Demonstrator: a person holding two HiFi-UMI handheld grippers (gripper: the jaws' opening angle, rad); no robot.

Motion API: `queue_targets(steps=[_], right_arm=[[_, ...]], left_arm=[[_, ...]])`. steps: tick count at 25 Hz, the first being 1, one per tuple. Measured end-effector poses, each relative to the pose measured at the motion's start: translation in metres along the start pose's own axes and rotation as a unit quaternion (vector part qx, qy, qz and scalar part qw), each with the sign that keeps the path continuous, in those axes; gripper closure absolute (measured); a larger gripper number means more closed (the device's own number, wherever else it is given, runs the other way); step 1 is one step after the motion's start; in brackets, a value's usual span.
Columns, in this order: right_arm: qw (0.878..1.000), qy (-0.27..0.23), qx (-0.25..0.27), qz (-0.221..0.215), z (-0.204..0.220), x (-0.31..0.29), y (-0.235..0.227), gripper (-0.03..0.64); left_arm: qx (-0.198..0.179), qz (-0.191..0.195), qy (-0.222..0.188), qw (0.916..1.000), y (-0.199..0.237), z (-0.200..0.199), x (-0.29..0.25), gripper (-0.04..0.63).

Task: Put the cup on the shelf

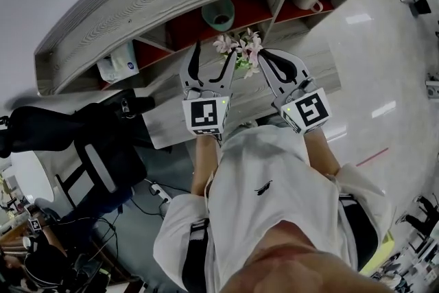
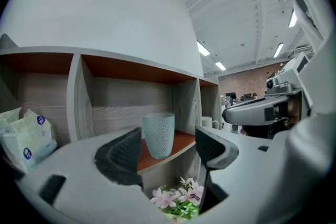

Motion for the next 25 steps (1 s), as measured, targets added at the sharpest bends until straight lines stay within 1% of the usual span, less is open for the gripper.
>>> queue_targets(steps=[2, 5, 8, 10, 12, 14, 15, 18, 20, 25], right_arm=[[1.0, -0.002, 0.003, -0.003, -0.002, 0.0, 0.004, 0.581], [1.0, -0.007, 0.007, -0.007, -0.004, 0.0, 0.009, 0.581], [1.0, -0.011, 0.013, -0.01, -0.006, 0.001, 0.014, 0.583], [1.0, -0.011, 0.017, -0.013, -0.006, 0.001, 0.017, 0.583], [1.0, -0.009, 0.022, -0.017, -0.006, 0.001, 0.02, 0.583], [0.999, -0.007, 0.026, -0.021, -0.005, 0.001, 0.024, 0.583], [0.999, -0.007, 0.026, -0.022, -0.004, 0.001, 0.025, 0.583], [1.0, -0.005, 0.022, -0.022, 0.0, 0.002, 0.028, 0.583], [1.0, -0.002, 0.02, -0.021, 0.001, 0.002, 0.029, 0.583], [1.0, -0.004, 0.02, -0.019, 0.0, 0.003, 0.028, 0.583]], left_arm=[[0.002, -0.006, -0.009, 0.9999, 0.0, -0.002, 0.009, 0.343], [0.001, -0.01, -0.02, 0.9998, 0.0, -0.005, 0.022, 0.427], [0.002, -0.004, -0.026, 0.9997, -0.001, -0.008, 0.032, 0.485], [0.011, -0.003, -0.03, 0.9995, -0.003, -0.012, 0.038, 0.512], [0.017, -0.002, -0.031, 0.9994, -0.004, -0.015, 0.044, 0.526], [0.008, 0.004, -0.029, 0.9995, -0.006, -0.01, 0.049, 0.532], [0.01, 0.005, -0.026, 0.9996, -0.007, -0.008, 0.052, 0.535], [0.03, 0.008, -0.024, 0.9992, -0.011, -0.009, 0.055, 0.541], [0.035, 0.011, -0.028, 0.9989, -0.012, -0.013, 0.055, 0.543], [0.026, 0.021, -0.039, 0.9987, -0.013, -0.018, 0.052, 0.549]])
Point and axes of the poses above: the fingertips, and each gripper's own axes: x backward along the fingers, y to its left, z out of its underside, the point moved 7 cm from there along x, backward along the fingers, and after that the axes turned 14 degrees about -x, right-handed, at the moved point
